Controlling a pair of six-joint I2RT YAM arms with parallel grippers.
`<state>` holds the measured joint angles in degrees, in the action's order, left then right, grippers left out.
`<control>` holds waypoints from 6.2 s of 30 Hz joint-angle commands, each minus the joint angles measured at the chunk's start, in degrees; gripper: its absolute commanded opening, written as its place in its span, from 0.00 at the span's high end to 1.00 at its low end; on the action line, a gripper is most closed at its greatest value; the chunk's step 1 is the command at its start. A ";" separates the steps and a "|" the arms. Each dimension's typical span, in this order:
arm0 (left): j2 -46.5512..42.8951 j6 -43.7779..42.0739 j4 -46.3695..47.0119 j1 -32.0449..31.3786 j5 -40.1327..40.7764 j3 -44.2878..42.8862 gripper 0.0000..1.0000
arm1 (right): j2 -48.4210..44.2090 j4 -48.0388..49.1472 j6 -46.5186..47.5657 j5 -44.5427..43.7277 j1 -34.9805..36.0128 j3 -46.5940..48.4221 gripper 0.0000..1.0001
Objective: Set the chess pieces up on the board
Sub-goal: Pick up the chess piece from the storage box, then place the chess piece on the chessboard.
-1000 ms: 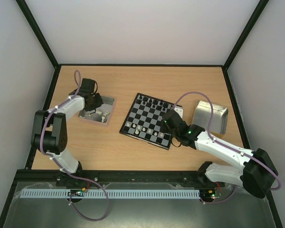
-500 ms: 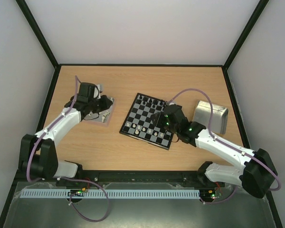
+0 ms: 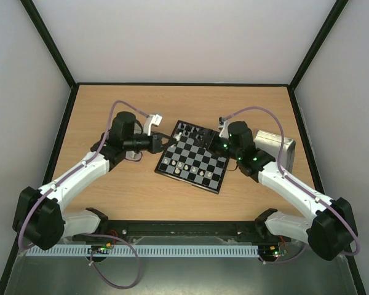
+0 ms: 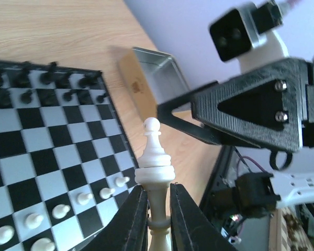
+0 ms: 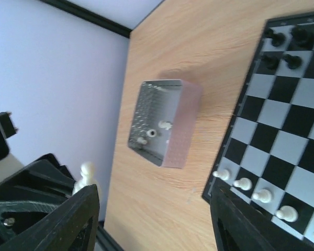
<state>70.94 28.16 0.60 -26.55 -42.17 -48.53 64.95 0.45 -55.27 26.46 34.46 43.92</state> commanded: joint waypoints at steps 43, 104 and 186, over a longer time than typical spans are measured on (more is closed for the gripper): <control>-0.39 -6.49 3.89 -3.42 -8.88 -3.36 0.87 | -1.58 3.04 2.96 10.97 -0.80 3.70 0.98; 9.36 -3.99 -6.40 -0.96 8.61 -3.32 0.86 | 3.87 -17.23 7.27 -28.09 8.08 -13.91 0.84; -5.97 28.27 41.98 -5.72 5.34 11.84 0.44 | -2.55 30.56 -32.78 -6.59 7.99 -1.42 0.90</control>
<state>66.81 45.28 28.32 -31.88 -40.45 -38.54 63.40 25.89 -84.38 22.96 42.11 41.71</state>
